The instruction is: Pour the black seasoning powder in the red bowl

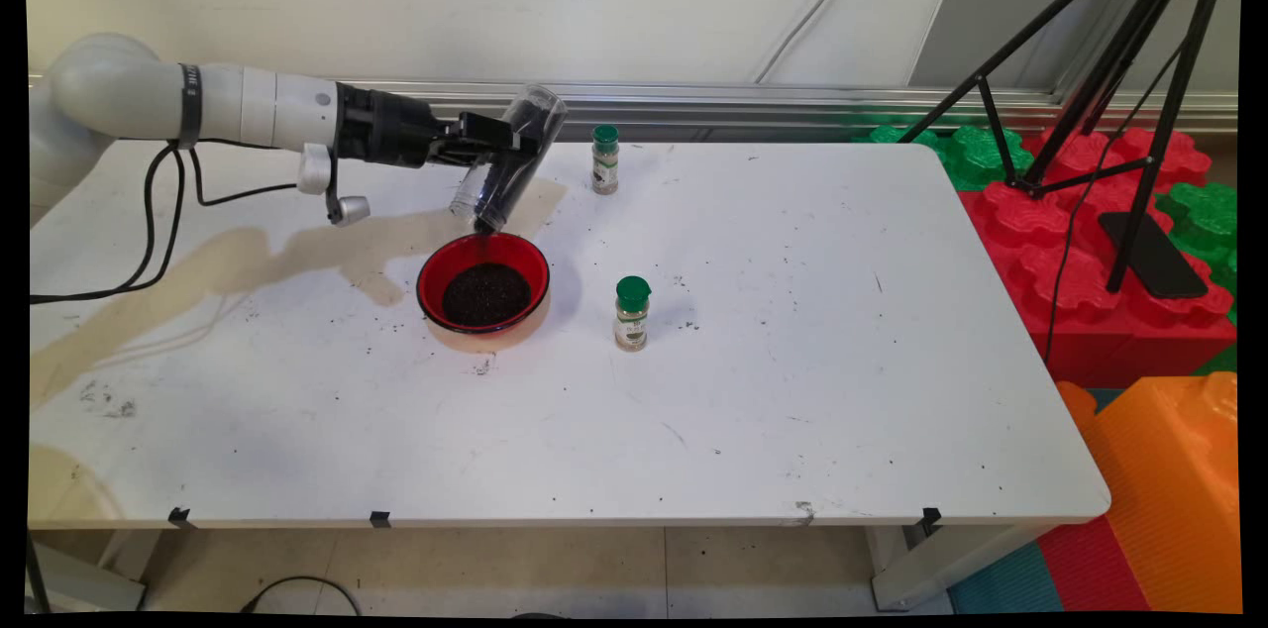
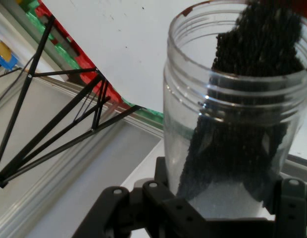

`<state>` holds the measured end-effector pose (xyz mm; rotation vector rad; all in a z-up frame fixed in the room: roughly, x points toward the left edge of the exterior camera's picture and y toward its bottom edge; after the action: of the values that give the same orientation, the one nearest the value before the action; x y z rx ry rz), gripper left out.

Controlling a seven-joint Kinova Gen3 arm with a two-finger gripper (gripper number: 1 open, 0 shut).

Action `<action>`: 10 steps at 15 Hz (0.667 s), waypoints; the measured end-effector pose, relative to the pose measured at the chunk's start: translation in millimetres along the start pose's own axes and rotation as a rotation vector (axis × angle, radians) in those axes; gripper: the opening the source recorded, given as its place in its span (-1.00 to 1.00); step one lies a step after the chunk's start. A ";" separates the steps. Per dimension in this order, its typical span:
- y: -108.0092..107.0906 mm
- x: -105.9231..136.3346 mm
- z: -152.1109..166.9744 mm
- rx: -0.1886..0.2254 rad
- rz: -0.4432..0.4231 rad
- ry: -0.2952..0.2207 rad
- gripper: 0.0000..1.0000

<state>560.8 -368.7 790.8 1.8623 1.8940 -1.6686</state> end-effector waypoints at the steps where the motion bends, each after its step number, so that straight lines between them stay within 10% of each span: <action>1: -0.8 0.1 0.0 0.003 0.008 0.000 -1.00; 10: -8.9 2.1 -0.7 0.026 0.059 -0.003 -1.00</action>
<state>554.3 -364.3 795.5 1.9046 1.8058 -1.6852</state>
